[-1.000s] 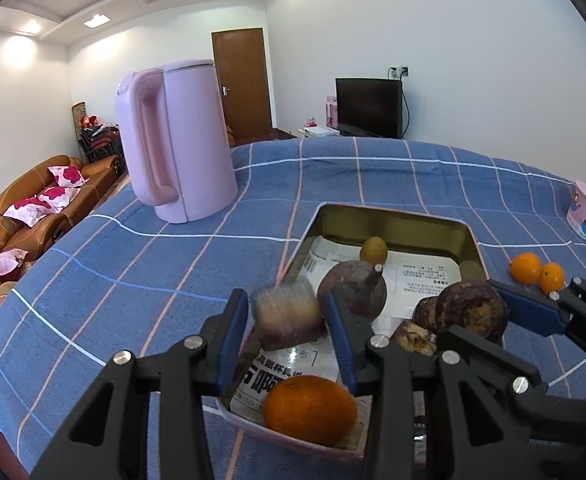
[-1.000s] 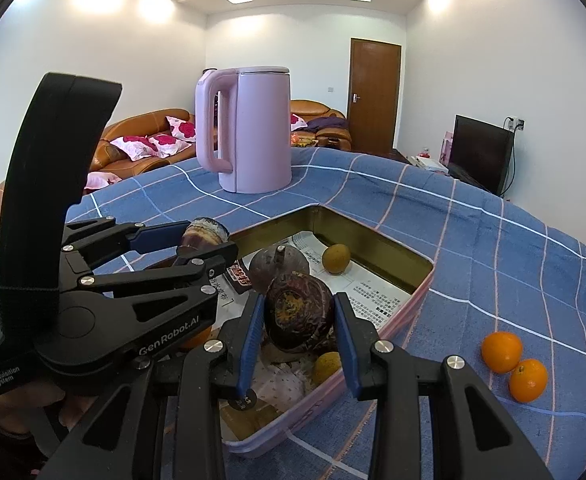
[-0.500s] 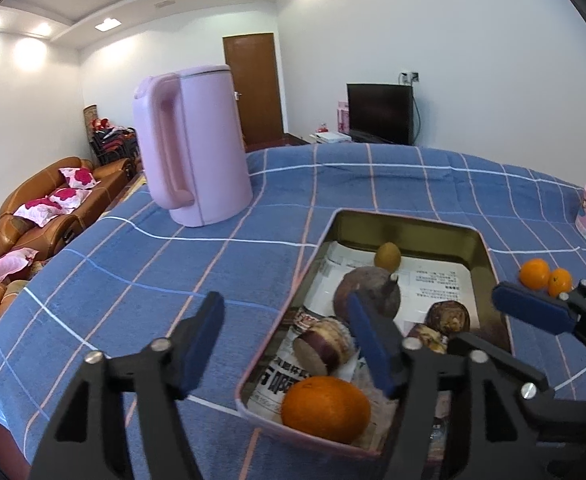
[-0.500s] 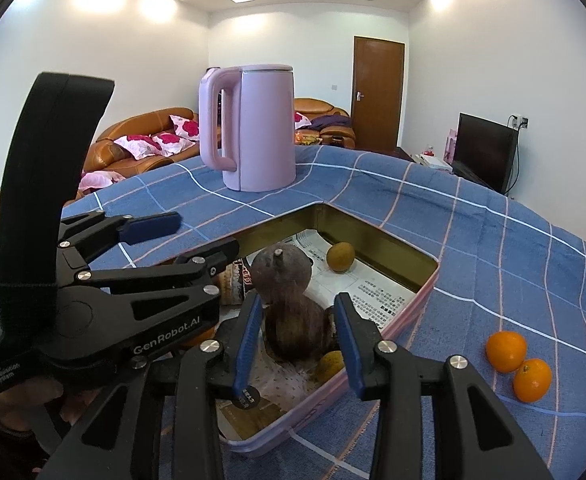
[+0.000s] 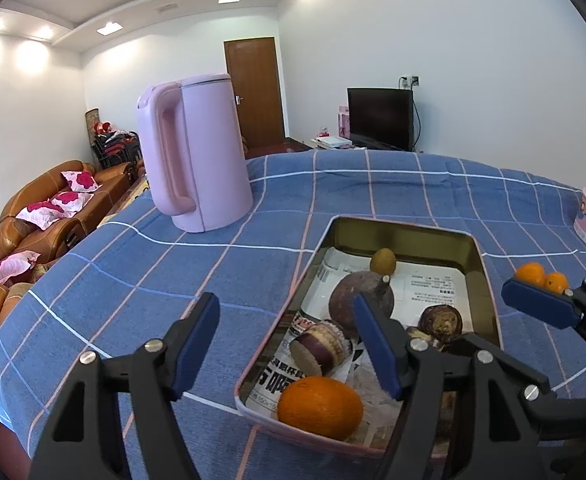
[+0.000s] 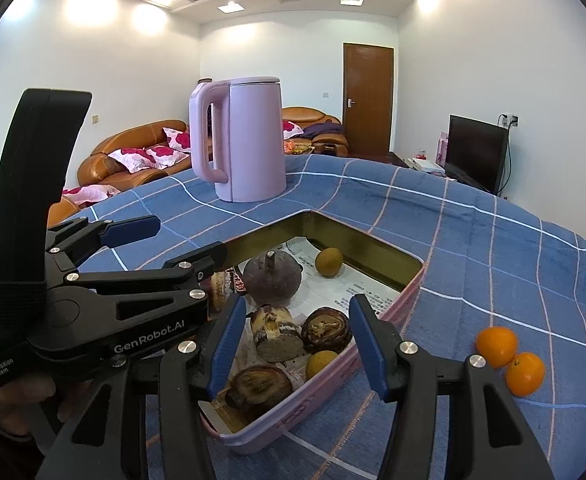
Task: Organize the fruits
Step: 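Move both open tools to the two oranges on the cloth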
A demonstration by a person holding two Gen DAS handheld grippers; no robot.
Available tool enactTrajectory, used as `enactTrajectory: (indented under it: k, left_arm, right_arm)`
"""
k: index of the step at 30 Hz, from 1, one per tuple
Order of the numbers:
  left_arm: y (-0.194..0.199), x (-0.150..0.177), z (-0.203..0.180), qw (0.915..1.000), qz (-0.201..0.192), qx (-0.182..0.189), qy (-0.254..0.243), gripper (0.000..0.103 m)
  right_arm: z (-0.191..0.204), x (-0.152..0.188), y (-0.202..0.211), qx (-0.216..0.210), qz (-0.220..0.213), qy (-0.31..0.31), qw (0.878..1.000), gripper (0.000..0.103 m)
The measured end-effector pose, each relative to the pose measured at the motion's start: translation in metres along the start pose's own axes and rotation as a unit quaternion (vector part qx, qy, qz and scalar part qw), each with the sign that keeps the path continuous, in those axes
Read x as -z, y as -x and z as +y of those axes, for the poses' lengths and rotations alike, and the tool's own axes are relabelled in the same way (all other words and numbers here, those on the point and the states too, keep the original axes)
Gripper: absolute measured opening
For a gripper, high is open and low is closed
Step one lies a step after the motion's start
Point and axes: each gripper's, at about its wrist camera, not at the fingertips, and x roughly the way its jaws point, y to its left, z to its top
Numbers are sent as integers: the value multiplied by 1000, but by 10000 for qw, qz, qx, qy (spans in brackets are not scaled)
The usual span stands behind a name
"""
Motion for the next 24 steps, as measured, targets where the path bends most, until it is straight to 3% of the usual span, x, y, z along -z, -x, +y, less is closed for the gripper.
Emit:
enactTrajectory:
  k: [9, 19, 24]
  left_arm:
    - [15, -11, -23, 9997, -159, 184, -98, 80]
    - [23, -18, -84, 9975, -164, 501, -475, 85]
    - [23, -21, -114, 9957, -197, 573, -705, 89]
  right_arm:
    - [-22, 9, 19, 540, 70, 201, 9983, 56]
    - [-127, 24, 48, 1724, 429, -429, 9832, 56]
    - [-148, 26, 38, 1640, 713, -596, 9821, 56]
